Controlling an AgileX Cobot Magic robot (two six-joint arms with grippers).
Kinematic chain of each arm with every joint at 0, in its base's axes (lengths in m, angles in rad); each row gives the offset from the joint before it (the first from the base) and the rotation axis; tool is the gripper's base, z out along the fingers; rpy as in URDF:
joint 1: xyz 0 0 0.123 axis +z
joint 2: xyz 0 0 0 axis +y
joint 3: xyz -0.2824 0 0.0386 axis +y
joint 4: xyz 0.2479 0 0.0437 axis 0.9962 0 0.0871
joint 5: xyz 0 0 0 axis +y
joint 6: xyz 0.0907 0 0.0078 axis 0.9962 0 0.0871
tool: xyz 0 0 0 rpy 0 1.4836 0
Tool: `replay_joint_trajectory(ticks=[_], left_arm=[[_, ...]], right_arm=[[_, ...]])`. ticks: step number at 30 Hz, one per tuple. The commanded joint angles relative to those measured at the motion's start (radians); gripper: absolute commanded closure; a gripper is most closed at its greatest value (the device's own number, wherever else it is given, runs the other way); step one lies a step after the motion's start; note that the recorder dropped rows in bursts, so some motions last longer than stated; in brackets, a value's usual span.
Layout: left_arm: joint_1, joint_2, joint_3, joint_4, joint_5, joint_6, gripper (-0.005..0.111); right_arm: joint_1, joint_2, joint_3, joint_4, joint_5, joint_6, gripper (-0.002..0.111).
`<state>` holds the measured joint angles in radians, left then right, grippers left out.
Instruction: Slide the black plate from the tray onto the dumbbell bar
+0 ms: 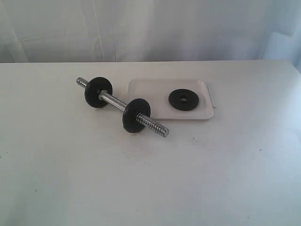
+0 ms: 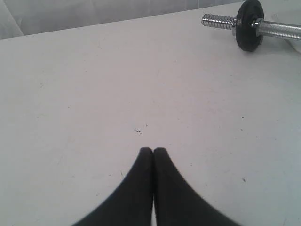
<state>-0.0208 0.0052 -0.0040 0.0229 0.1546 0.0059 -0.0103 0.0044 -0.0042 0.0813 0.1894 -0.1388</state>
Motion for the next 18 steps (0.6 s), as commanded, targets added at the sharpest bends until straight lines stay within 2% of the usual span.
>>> replay_joint_trajectory(ticks=[1, 14, 18], left_arm=[[-0.005, -0.005, 0.004, 0.001, 0.003, -0.006, 0.107], [-0.005, -0.005, 0.004, 0.001, -0.011, -0.006, 0.107], [-0.005, -0.005, 0.004, -0.028, -0.019, -0.015, 0.107]], right_arm=[[0.003, -0.004, 0.004, -0.002, -0.004, 0.006, 0.108], [0.003, -0.004, 0.004, -0.004, -0.064, 0.006, 0.108], [0.003, -0.004, 0.004, 0.002, -0.162, 0.019, 0.108]])
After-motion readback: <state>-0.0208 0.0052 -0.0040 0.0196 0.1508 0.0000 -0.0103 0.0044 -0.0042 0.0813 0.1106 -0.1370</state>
